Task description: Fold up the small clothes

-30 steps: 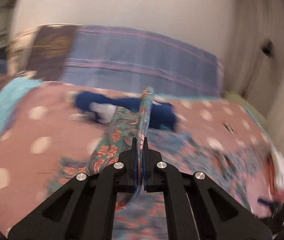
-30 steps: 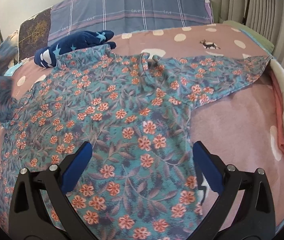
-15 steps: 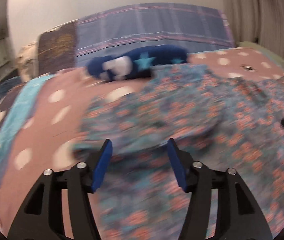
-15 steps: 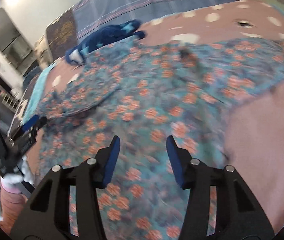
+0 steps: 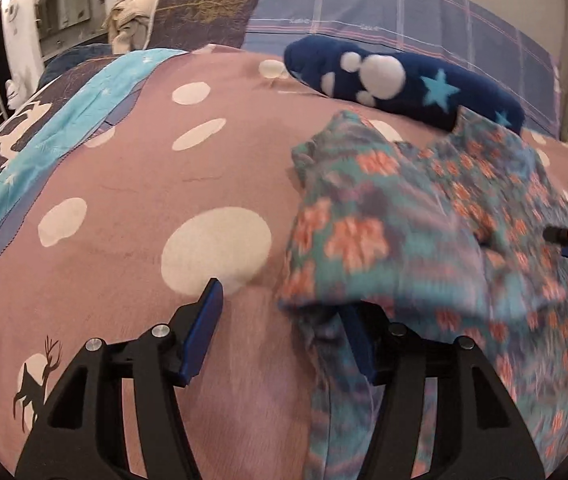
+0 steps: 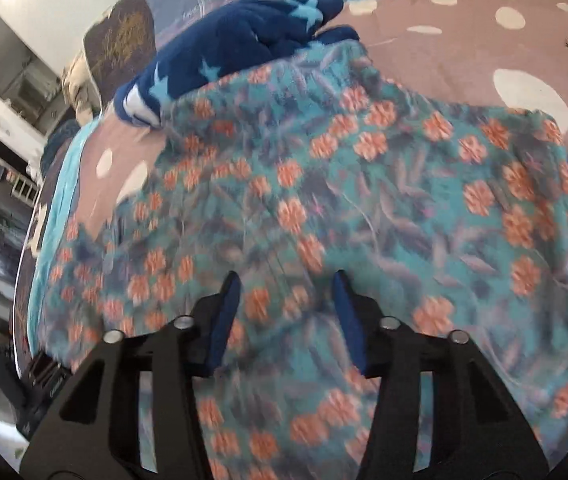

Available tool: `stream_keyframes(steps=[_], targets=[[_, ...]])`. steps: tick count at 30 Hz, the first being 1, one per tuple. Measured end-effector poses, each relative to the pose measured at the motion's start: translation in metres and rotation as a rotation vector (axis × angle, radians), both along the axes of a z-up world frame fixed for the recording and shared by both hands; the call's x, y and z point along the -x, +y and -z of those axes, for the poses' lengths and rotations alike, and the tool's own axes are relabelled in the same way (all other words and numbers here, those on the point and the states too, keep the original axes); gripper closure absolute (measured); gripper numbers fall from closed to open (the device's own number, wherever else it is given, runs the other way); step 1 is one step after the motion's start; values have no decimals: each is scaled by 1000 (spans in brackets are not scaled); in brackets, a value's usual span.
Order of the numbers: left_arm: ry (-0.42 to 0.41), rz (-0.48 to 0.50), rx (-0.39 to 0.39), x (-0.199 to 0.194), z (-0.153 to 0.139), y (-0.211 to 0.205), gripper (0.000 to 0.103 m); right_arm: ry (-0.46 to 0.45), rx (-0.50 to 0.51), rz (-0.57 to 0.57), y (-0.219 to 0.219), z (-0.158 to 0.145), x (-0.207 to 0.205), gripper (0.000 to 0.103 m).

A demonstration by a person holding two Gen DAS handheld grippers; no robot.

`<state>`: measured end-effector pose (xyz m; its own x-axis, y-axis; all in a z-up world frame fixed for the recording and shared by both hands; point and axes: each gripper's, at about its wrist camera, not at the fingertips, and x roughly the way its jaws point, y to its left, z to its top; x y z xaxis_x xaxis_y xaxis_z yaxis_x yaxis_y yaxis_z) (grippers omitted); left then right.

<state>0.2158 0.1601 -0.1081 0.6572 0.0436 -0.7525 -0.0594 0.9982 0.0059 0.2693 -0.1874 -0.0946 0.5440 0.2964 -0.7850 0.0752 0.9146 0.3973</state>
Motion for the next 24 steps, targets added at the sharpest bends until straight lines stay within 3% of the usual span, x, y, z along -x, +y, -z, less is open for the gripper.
stream_keyframes(steps=[1, 3, 7, 9, 11, 13, 15, 17, 19, 24], targets=[[0, -16, -23, -1, 2, -1, 42, -3, -3, -16, 3, -2, -2, 97], [0, -46, -68, 0, 6, -5, 42, -65, -1, -1, 1, -18, 8, 97], [-10, -87, -99, 5, 5, -2, 42, -267, 107, 73, -22, -75, 61, 97], [-15, -85, -117, 7, 4, -4, 42, -296, 165, 122, -37, -84, 85, 97], [-20, -73, -157, 9, 4, -11, 40, -228, 207, 126, -49, -70, 98, 94], [-23, -73, -233, 9, 4, -22, 40, -101, 242, 121, -57, -41, 102, 90], [-25, -69, -271, 9, 4, -26, 40, -46, 225, 132, -68, -22, 108, 88], [-27, -63, -277, 10, 4, -26, 40, -39, 151, 159, -80, -18, 111, 83], [-24, -59, -259, 12, 3, -24, 40, -52, 73, 171, -90, -22, 104, 65], [-18, -56, -192, 12, 3, -15, 40, -35, 101, 138, -86, -23, 67, 54]])
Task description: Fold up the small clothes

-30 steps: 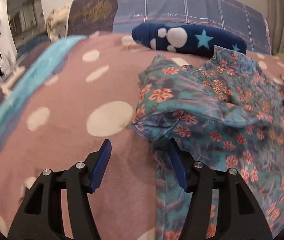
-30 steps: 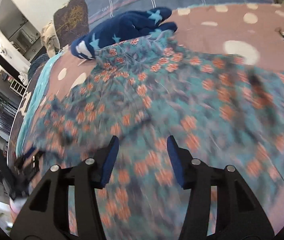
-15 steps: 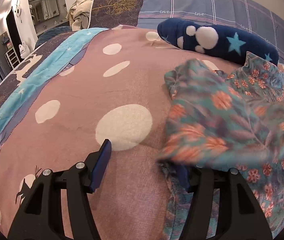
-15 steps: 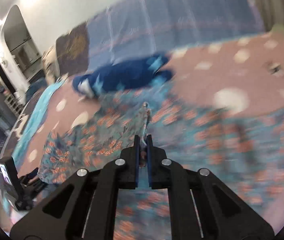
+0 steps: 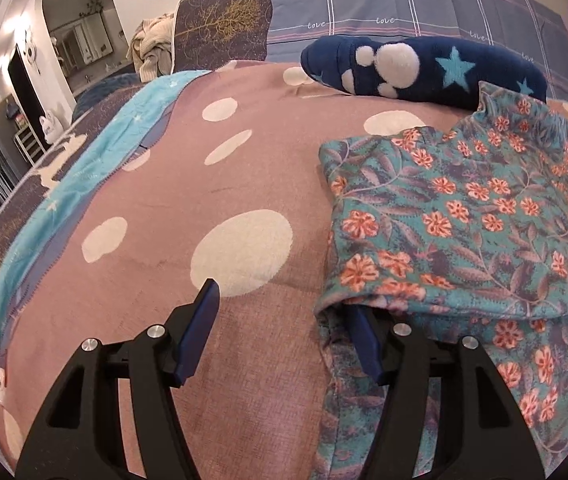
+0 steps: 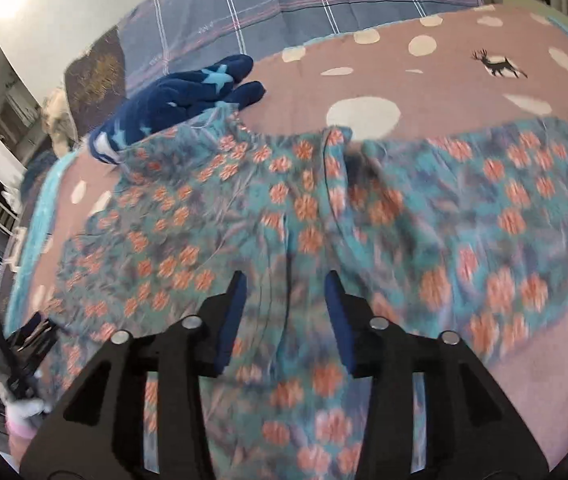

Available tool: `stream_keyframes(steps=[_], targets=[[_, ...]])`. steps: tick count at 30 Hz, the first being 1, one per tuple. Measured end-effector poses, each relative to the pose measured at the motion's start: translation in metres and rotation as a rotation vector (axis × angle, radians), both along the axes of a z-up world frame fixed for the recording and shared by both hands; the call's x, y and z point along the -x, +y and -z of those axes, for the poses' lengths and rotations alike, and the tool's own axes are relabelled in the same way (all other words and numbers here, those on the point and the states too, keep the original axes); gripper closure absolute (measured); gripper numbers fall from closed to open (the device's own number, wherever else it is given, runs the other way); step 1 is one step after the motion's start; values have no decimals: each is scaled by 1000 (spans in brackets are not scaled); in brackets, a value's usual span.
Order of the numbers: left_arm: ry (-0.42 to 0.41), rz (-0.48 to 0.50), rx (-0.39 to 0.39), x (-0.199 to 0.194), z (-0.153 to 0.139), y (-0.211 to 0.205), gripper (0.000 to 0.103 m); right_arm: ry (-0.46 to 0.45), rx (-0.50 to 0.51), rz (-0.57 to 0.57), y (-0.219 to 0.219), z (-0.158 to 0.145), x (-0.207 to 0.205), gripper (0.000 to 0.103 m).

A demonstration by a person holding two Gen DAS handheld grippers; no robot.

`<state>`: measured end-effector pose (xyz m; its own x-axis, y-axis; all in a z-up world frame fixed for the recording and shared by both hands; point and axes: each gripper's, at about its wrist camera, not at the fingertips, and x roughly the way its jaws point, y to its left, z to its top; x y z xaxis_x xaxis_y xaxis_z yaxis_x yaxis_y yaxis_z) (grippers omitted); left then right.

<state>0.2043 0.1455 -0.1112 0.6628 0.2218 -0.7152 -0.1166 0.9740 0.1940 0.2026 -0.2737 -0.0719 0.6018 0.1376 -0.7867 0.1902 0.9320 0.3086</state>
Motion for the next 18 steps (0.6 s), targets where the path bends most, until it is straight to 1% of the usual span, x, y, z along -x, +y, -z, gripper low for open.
stream_keyframes(steps=[2, 3, 4, 6, 7, 9, 10, 11, 12, 13, 14, 15, 16, 18], targets=[[6, -1, 20, -1, 1, 3, 39, 34, -16, -21, 6, 13, -16, 52], [9, -1, 26, -1, 2, 3, 39, 32, 10, -26, 15, 17, -22, 64], [10, -1, 32, -1, 2, 4, 39, 18, 71, -44, 24, 15, -25, 96], [9, -2, 50, -1, 3, 6, 38, -38, 135, -59, 36, 2, -21, 97], [9, -3, 62, -1, 3, 8, 37, -96, 184, -39, 42, -13, -14, 97], [9, -7, 80, -1, 3, 11, 35, -140, 234, 0, 44, -26, -10, 97], [8, -7, 86, -1, 3, 11, 34, -136, 256, 25, 43, -27, -10, 97], [6, -5, 89, -1, 3, 11, 34, -109, 259, 30, 40, -23, -13, 97], [5, -1, 96, 0, 2, 11, 34, -68, 256, 24, 39, -14, -19, 94], [8, 4, 107, 1, 2, 12, 34, -4, 256, 11, 37, 2, -27, 89], [14, 13, 128, 2, 2, 14, 34, 34, 251, 5, 34, 13, -30, 85], [25, 30, 176, 4, 0, 19, 34, 30, 233, 6, 29, 19, -27, 84], [41, 54, 231, 8, -1, 25, 34, -5, 209, 16, 26, 17, -19, 83], [56, 98, 312, 20, -4, 36, 34, -32, 187, 32, 23, 8, -7, 78]])
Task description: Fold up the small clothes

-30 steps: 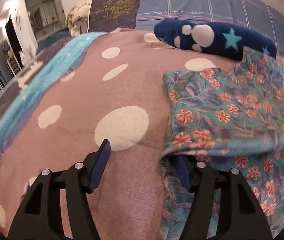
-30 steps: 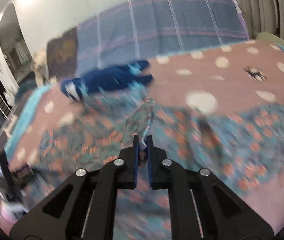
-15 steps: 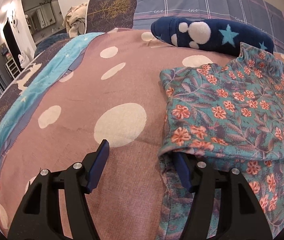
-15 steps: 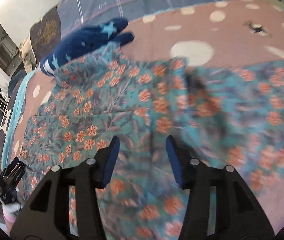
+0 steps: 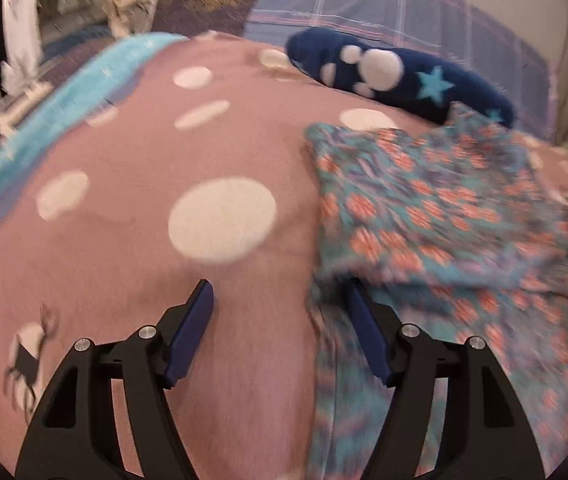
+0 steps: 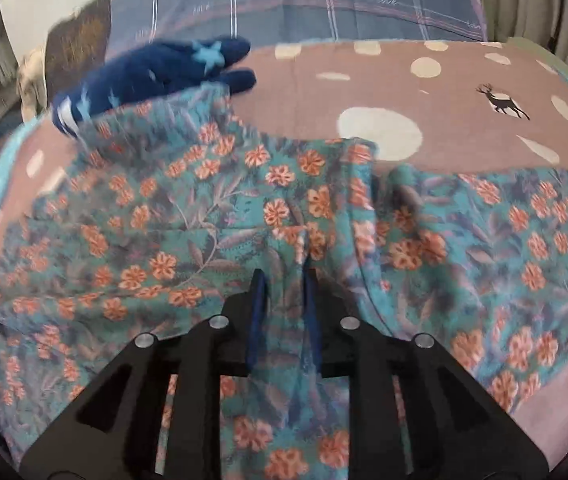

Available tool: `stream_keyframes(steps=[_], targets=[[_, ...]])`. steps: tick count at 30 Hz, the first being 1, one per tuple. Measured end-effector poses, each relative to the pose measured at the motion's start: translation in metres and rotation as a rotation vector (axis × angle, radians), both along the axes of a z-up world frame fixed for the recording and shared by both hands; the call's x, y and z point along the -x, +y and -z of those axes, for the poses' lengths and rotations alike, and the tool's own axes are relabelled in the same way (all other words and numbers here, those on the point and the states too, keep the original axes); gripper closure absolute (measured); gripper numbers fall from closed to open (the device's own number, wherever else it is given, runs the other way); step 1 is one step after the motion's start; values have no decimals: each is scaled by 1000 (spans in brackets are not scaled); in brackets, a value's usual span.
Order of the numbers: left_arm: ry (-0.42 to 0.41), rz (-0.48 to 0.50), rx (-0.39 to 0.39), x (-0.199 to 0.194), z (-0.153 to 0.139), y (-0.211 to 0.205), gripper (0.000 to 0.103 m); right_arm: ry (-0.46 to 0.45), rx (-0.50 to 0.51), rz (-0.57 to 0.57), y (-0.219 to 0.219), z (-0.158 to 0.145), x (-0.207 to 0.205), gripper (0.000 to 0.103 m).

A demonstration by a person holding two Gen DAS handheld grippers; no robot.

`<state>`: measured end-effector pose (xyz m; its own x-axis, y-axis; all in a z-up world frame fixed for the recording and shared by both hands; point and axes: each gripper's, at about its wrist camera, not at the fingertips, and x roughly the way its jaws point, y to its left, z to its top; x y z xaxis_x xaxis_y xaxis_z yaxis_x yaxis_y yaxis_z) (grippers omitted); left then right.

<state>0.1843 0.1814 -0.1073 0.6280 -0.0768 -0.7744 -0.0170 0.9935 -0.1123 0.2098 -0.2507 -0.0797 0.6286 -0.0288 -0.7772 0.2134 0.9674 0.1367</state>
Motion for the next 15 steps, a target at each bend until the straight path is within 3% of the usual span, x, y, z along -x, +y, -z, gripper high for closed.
stream_keyframes(steps=[3, 5, 8, 10, 11, 14, 15], targets=[[-13, 30, 94, 15, -13, 14, 39, -65, -4, -64, 5, -21, 25, 78], [-48, 39, 194, 16, -27, 20, 59, -87, -79, -187, 17, -29, 33, 77], [-86, 46, 228, 2, -38, 13, 78, -2, -161, -281, 30, -12, 32, 77], [-74, 92, 240, -16, -37, -5, 79, 73, -108, -238, 27, 8, 28, 79], [-58, 125, 231, -23, -32, -15, 79, 89, -104, -226, 23, 18, 26, 84], [-11, 162, -61, -41, 12, -55, 78, 29, -117, -250, 8, 20, 36, 94], [-46, 167, -120, -37, 11, -64, 78, 25, -126, -248, 3, 19, 41, 95]])
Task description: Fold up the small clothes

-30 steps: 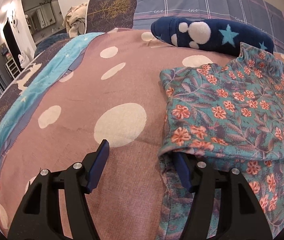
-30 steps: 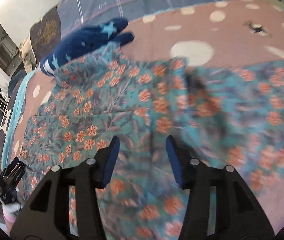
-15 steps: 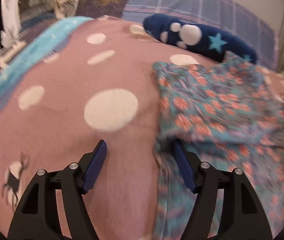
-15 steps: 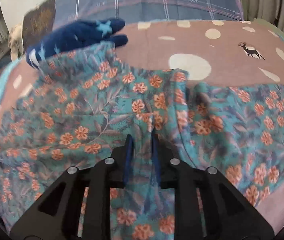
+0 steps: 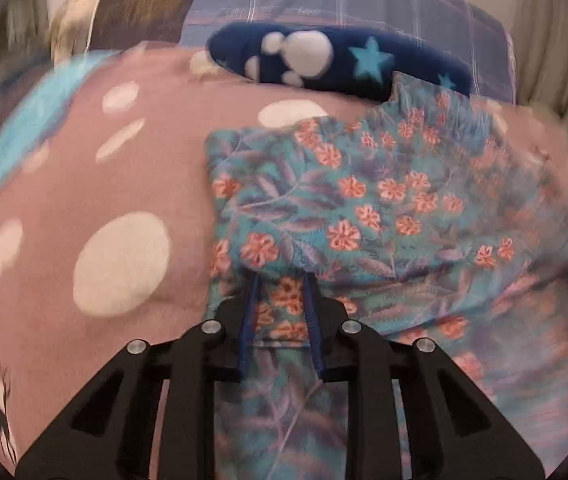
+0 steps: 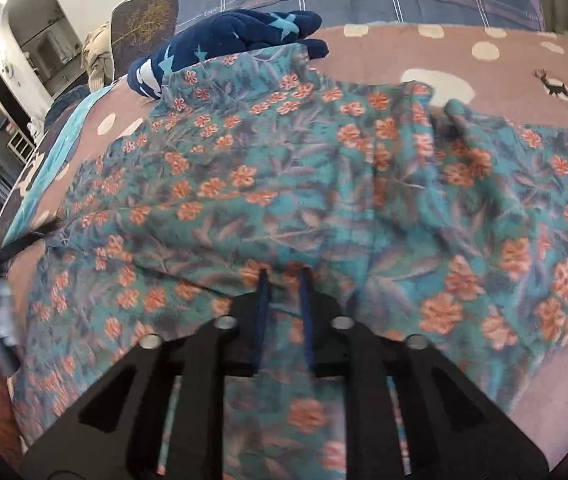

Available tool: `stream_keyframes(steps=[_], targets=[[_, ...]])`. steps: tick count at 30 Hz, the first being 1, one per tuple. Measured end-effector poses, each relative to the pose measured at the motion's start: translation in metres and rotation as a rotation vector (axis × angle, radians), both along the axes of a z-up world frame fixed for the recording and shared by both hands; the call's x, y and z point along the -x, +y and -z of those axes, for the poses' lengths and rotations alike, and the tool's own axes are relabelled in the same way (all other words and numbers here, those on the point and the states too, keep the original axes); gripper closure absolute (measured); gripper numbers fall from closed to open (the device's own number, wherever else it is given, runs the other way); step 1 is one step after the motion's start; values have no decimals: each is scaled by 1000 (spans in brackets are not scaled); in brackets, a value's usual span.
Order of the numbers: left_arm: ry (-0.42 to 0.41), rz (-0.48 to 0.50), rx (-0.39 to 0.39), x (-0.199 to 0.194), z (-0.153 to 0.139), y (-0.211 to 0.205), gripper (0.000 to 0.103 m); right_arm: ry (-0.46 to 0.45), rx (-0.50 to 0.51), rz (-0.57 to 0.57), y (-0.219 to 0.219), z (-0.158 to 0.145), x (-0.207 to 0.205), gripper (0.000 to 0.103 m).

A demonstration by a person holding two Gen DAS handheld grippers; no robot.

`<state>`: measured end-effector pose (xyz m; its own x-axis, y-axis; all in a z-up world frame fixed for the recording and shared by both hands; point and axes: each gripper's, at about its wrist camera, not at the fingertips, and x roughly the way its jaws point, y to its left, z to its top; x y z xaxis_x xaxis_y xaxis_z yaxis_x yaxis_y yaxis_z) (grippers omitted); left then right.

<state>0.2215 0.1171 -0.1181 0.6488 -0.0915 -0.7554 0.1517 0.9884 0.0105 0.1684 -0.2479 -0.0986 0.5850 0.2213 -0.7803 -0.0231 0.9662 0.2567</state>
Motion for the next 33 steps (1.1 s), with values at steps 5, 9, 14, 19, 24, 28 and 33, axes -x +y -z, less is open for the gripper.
stream_keyframes(steps=[5, 9, 14, 19, 24, 28, 33], targets=[[-20, -9, -112, 5, -2, -18, 76, -21, -71, 48, -24, -18, 33, 87], [-24, -9, -133, 6, -2, -17, 76, -129, 13, 202, -52, -48, 57, 74], [-19, -8, -86, 6, -3, -8, 76, -149, 34, 732, -159, -67, 95, 61], [-23, -9, -87, 7, -3, -10, 76, -148, -151, 1025, -242, -51, 98, 70], [-23, -9, -83, 7, -2, -9, 76, -137, -82, 1144, -260, -47, 63, 63], [-22, -9, -77, 7, -2, -8, 75, -167, -208, 1139, -275, -38, 51, 100], [-19, -9, -63, 6, -2, -7, 75, -342, -214, 787, -210, -77, 25, 100]])
